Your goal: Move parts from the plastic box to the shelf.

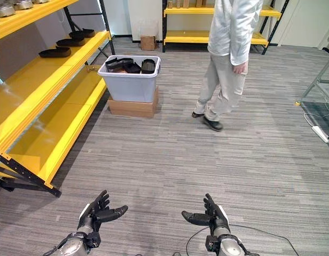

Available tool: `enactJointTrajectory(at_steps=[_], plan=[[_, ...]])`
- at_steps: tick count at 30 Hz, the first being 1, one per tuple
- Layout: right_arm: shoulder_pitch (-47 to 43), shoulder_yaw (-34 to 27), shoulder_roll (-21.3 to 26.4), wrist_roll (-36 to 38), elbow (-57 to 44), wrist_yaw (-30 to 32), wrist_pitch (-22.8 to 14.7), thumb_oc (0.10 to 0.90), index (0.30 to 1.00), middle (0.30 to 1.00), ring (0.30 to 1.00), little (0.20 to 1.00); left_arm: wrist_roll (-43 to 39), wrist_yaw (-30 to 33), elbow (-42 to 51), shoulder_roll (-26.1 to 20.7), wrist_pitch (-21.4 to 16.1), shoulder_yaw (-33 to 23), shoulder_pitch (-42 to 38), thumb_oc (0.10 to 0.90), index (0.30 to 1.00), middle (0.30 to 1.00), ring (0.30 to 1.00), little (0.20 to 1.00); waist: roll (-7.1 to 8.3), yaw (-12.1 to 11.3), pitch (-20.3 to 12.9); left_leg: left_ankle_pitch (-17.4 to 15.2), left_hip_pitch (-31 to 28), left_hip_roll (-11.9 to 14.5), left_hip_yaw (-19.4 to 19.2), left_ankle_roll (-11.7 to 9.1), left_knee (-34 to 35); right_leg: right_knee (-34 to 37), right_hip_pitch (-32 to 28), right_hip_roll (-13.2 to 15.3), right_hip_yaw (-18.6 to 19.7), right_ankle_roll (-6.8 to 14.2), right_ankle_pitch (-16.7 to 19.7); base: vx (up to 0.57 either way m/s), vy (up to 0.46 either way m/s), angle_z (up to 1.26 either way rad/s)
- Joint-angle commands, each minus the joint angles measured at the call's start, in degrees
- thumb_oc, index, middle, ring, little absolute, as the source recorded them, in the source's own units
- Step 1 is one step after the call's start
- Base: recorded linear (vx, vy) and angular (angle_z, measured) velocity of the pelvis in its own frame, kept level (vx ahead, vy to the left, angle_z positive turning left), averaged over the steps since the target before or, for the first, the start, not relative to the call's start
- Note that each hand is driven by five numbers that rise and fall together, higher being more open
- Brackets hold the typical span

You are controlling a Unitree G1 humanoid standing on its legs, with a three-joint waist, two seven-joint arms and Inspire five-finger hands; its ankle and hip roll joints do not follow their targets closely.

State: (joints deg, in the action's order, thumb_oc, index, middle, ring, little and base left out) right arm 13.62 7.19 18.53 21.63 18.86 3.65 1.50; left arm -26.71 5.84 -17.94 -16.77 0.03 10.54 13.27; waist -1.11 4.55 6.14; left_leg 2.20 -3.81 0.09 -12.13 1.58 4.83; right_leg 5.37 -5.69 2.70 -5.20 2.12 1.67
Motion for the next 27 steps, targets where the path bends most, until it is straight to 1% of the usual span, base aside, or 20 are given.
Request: enactJointTrajectory(at_steps=[1, 27], plan=[[-3.76, -1.03, 0.9, -0.66, -2.65, -0.3, -4.64, 0.9, 1.0, 1.0, 1.0, 1.0, -0.12, 0.08, 1.07, -0.86, -4.29, -3.65, -4.5, 0.9, 1.0, 1.0, 1.0, 1.0, 1.1, 0.14, -1.4, -2.92, -2.68, 5.64, 1.65, -4.64, 0.17, -1.05, -2.4, 3.07, -0.9, 4.67, -4.83, 0.0, 0.0, 0.0], [-3.64, -0.64, 0.46, 0.31, -2.37, -0.54, -4.74, 0.9, 1.0, 1.0, 1.0, 1.0, -0.99, 0.0, 0.35, -0.72, -4.47, -3.56, -4.88, 0.9, 1.0, 1.0, 1.0, 1.0, 1.1, 0.15, -1.46, -3.09, -2.83, 5.68, 1.84, -4.7, 0.17, -0.99, -2.81, 3.13, -1.36, 4.6, -5.01, 0.0, 0.0, 0.0]])
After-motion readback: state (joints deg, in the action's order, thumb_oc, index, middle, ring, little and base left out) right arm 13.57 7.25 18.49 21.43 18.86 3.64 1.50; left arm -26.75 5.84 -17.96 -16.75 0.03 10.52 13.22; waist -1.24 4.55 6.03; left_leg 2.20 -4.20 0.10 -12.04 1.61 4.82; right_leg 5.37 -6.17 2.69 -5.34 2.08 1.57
